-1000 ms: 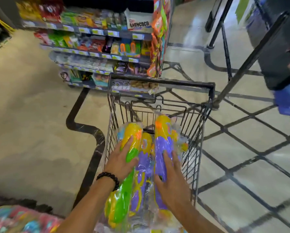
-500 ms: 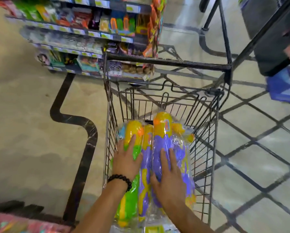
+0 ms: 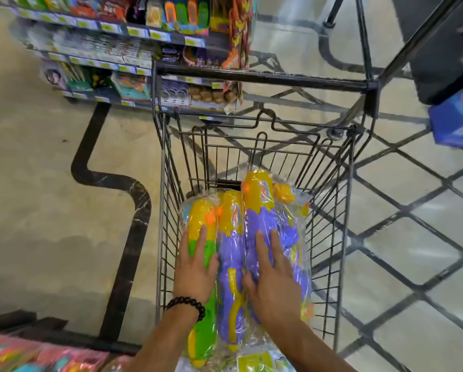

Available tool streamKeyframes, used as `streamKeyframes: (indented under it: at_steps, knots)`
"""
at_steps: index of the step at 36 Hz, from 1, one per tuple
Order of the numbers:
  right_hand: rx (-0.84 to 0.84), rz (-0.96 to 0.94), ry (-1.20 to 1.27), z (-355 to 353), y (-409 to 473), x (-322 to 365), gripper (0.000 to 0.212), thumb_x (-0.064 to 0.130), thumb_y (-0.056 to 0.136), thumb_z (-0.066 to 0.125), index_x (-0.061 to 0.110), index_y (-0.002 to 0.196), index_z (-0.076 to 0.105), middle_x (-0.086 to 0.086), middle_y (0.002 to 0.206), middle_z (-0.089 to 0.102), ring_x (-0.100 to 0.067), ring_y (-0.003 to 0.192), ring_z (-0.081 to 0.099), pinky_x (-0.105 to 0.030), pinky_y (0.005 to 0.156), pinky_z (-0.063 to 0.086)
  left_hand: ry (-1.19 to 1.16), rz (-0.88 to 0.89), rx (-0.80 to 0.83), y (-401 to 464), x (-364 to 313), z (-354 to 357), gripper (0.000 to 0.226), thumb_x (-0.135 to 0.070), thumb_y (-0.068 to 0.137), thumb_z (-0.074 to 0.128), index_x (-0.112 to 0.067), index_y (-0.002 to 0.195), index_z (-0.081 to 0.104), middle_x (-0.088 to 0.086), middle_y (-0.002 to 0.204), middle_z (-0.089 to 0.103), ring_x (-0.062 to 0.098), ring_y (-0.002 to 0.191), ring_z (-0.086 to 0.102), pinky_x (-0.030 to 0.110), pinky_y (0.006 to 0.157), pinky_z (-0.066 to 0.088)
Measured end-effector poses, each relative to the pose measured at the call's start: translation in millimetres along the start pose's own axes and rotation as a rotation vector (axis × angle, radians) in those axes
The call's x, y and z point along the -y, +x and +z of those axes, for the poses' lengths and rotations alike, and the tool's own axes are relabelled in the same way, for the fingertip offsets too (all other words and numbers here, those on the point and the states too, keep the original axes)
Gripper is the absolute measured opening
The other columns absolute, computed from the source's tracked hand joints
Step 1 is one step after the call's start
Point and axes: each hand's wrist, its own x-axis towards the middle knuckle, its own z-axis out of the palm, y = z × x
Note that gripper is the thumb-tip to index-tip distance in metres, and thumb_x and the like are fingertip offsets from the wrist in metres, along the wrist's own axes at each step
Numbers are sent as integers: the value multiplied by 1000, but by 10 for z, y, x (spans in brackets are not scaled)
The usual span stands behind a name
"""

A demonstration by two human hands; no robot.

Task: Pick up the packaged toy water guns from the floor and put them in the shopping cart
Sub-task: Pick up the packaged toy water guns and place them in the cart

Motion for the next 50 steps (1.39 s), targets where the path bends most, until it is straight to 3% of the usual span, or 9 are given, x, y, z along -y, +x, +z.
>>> streamKeyframes:
  at_steps: [11, 14, 19, 23, 28, 30, 36, 41, 50]
  knots:
    - [47, -17, -19, -66, -28, -71, 82, 52, 101, 41, 43, 158, -18, 19, 160, -38, -21, 153, 21, -39, 80, 59, 10, 7, 39, -62, -77, -25, 76, -45, 100, 52, -51, 158, 2, -10, 167, -14, 18, 156, 8, 39, 122, 30]
    - [76, -40, 28, -167, -63, -65, 81, 46, 103, 42, 39, 160, -15, 13, 161, -37, -21, 154, 8, -37, 97, 52, 11, -12, 66, -70, -88, -55, 73, -49, 101, 48, -51, 158, 1, -11, 167, -18, 20, 156, 10, 41, 121, 30]
    - [104, -103, 165, -252, -151, -41, 79, 39, 104, 44, 35, 162, -9, 14, 160, -31, -5, 143, -31, -41, 126, 20, 63, -6, 39, -158, -126, -128, 72, -52, 100, 49, -47, 158, 7, -9, 169, -10, 24, 154, 19, 44, 119, 32]
    - [22, -105, 160, -219, -267, -29, 76, 46, 99, 48, 33, 163, 9, -2, 170, 10, -27, 154, 8, -48, 122, 29, 96, -19, -11, -323, -255, -231, 69, -48, 99, 50, -43, 159, 16, -5, 170, 5, 23, 152, 23, 48, 119, 32]
    - [-34, -272, 94, -473, -482, -10, 57, 38, 98, 51, 14, 149, 44, -10, 131, 61, -31, 126, 49, -47, 116, 40, 38, -44, -43, -579, -521, -450, 62, -45, 100, 51, -37, 157, 29, -1, 165, 26, 21, 151, 26, 46, 121, 28]
    - [-5, -306, 102, -650, -580, -16, 51, 37, 97, 52, 17, 144, 47, -6, 123, 62, -30, 117, 54, -43, 103, 49, 17, -24, -63, -724, -697, -572, 56, -40, 100, 54, -30, 153, 40, 2, 159, 38, 21, 146, 34, 42, 120, 30]
    - [145, -308, 77, -1323, -1053, -175, 50, 45, 100, 45, 34, 149, 40, 3, 145, 51, -24, 134, 45, -41, 101, 48, 93, 135, -116, -1342, -1347, -1001, 47, -39, 101, 56, -22, 144, 53, 1, 149, 50, 20, 139, 42, 31, 117, 28]
    - [93, -356, 23, -1953, -1566, -397, 47, 42, 102, 46, 29, 147, 47, 1, 141, 58, -23, 130, 53, -37, 99, 47, 264, 259, -39, -1962, -1935, -1302, 50, -46, 103, 46, -29, 150, 44, -4, 156, 40, 17, 143, 35, 31, 118, 28]
    - [-99, -356, 36, -2886, -2518, -970, 34, 48, 97, 49, 35, 127, 59, 7, 116, 69, -21, 111, 64, -34, 79, 49, 387, 494, -101, -3134, -2936, -1598, 41, -48, 104, 42, -32, 141, 51, -12, 142, 52, 11, 129, 48, 31, 103, 43]
